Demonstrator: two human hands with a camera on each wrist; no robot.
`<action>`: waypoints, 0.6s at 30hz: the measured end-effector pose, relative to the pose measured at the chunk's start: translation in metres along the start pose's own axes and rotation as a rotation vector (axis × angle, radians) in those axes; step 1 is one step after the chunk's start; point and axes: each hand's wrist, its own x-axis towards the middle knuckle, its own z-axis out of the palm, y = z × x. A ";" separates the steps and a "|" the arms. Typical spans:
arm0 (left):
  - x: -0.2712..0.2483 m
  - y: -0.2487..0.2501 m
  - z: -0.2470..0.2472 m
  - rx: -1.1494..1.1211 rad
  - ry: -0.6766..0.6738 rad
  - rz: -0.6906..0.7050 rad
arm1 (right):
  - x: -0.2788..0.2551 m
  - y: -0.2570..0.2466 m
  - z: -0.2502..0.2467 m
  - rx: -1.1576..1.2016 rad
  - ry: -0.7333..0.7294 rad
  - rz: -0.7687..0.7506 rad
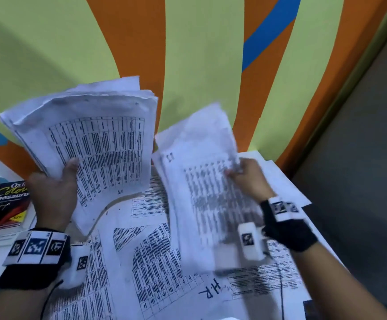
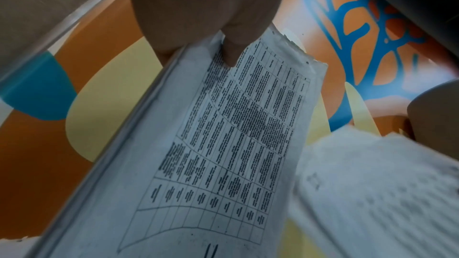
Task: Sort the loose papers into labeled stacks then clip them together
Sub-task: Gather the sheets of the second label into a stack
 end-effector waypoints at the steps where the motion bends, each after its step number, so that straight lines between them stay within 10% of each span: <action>1: 0.001 -0.001 0.000 -0.001 0.007 0.008 | 0.005 -0.007 -0.022 0.058 0.022 -0.036; 8: 0.010 -0.008 0.019 0.092 -0.127 -0.146 | 0.015 -0.039 -0.103 0.632 -0.167 -0.045; 18: -0.020 0.023 0.057 -0.251 -0.722 -0.231 | 0.011 -0.022 0.001 0.593 -0.399 0.172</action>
